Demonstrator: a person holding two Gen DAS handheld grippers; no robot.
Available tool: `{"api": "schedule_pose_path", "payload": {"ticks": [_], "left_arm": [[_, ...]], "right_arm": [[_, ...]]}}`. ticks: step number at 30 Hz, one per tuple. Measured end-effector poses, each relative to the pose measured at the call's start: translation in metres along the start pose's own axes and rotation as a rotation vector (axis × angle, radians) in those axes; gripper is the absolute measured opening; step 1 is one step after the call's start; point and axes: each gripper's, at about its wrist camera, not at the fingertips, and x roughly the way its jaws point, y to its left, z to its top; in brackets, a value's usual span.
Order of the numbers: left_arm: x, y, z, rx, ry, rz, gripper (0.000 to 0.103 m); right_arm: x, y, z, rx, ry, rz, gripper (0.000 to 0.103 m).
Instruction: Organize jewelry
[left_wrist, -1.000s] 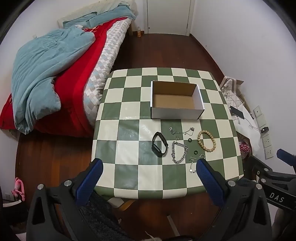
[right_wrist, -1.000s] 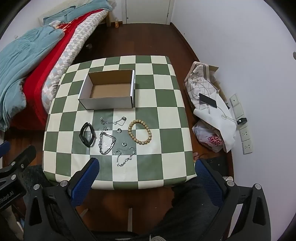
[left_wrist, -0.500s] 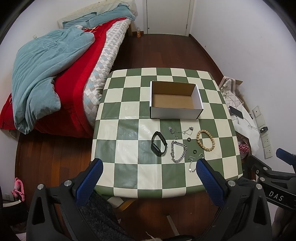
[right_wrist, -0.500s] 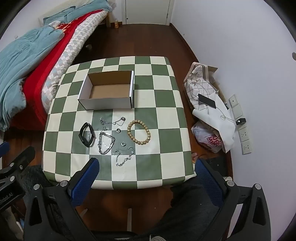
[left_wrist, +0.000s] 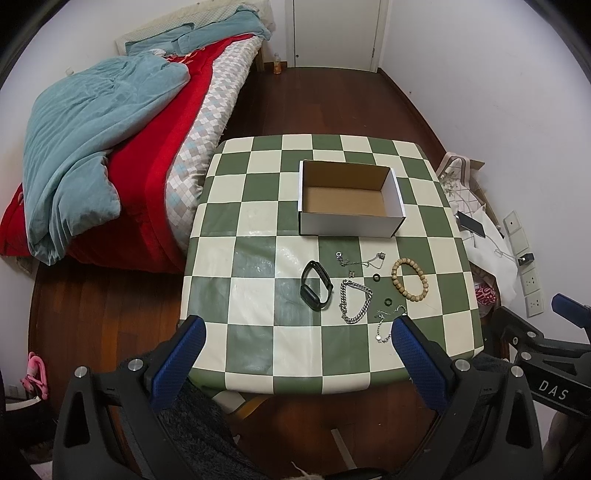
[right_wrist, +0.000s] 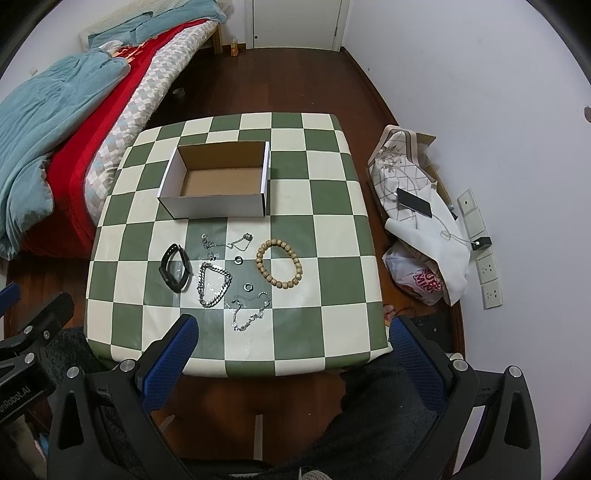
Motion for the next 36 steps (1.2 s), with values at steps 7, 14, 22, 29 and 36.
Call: {"api": "schedule_pose_path", "payload": {"ticks": [7,14,22,29,36], "left_arm": [[-0.0033,-0.0028,0.0001,0.0,-0.002,-0.004,0.103],[0.0005,-0.0021,-0.0003,-0.003,0.001,-0.004,0.103],[0.0,-0.0029,0.0013,-0.003,-0.004,-0.005,0.103],[-0.0008,-0.0019,0.0019,-0.004,-0.007,-0.006,0.103],[-0.0027,-0.0007,0.0032,-0.007,-0.012,-0.007,0.103]], "right_arm": [[-0.0013,-0.0012,0.0005,0.001,-0.002,-0.003,0.103],[-0.0018,-0.0011,0.001,-0.002,-0.002,-0.001,0.103],[-0.0031,-0.0018,0.0018,-0.001,-0.004,-0.002,0.103],[-0.0056,-0.0031,0.0051,-0.001,-0.006,-0.002,0.103],[-0.0069,-0.0041,0.0067,-0.002,-0.008,-0.001,0.103]]}}
